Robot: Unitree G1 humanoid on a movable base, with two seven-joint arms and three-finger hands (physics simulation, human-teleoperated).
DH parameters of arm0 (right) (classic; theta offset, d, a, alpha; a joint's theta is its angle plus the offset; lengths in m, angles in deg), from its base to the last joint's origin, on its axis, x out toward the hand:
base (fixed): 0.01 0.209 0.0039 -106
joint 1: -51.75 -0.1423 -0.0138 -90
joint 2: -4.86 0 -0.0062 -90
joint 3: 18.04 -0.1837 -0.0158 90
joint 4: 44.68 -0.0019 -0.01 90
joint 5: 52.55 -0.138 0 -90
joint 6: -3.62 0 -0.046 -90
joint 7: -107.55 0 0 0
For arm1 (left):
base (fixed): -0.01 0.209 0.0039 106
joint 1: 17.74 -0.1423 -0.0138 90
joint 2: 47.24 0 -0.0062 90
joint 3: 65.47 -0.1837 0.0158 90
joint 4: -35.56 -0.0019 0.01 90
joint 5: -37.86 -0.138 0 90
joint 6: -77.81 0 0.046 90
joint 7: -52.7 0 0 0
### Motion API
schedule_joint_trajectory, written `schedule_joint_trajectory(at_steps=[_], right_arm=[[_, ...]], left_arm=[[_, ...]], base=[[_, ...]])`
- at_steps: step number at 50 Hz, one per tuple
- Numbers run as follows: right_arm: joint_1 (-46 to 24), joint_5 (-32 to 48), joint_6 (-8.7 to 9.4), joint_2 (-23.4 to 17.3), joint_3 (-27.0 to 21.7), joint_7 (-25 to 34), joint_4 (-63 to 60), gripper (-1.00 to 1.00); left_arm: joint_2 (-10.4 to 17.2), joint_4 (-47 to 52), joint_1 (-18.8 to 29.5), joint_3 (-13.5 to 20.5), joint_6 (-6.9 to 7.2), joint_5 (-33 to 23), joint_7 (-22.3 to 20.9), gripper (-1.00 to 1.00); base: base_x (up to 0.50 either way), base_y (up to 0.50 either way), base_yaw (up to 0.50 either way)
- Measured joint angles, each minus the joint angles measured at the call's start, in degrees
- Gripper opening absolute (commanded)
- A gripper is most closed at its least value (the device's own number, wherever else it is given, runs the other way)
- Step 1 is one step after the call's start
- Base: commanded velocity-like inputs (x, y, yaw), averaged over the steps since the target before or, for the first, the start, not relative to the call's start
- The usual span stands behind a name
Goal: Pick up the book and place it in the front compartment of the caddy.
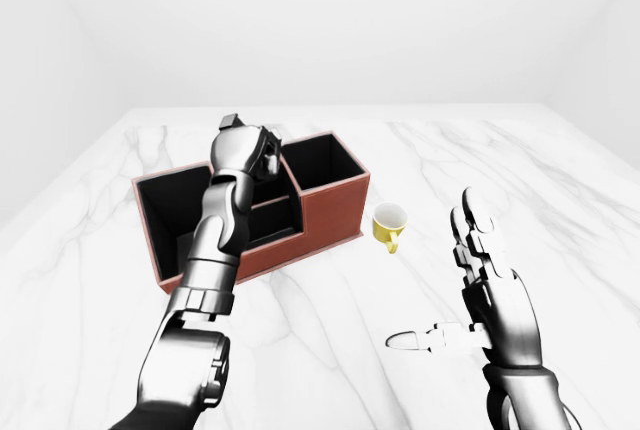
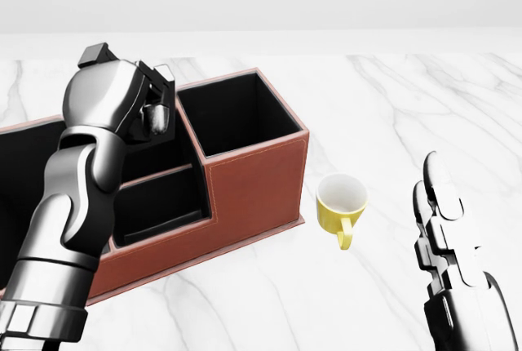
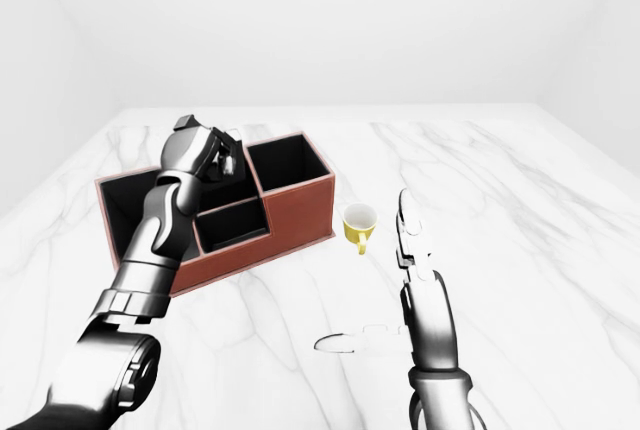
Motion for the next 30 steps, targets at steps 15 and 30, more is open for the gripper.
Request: schedule_joint_trajectory(at_steps=[15, 30], right_arm=[[-0.33, 0.14, 0.0, 0.0, 0.11, 0.0, 0.07, 1.0], [-0.41, 0.11, 0.0, 0.01, 0.05, 0.03, 0.03, 1.0]], left_arm=[[0.73, -10.88, 3.03, -0.21, 0.0, 3.27, 5.89, -1.0], [0.62, -24.81, 7.61, -1.04, 0.0, 7.01, 12.69, -1.0]], base=[[0.0, 0.0, 0.0], [0.0, 0.0, 0.0]])
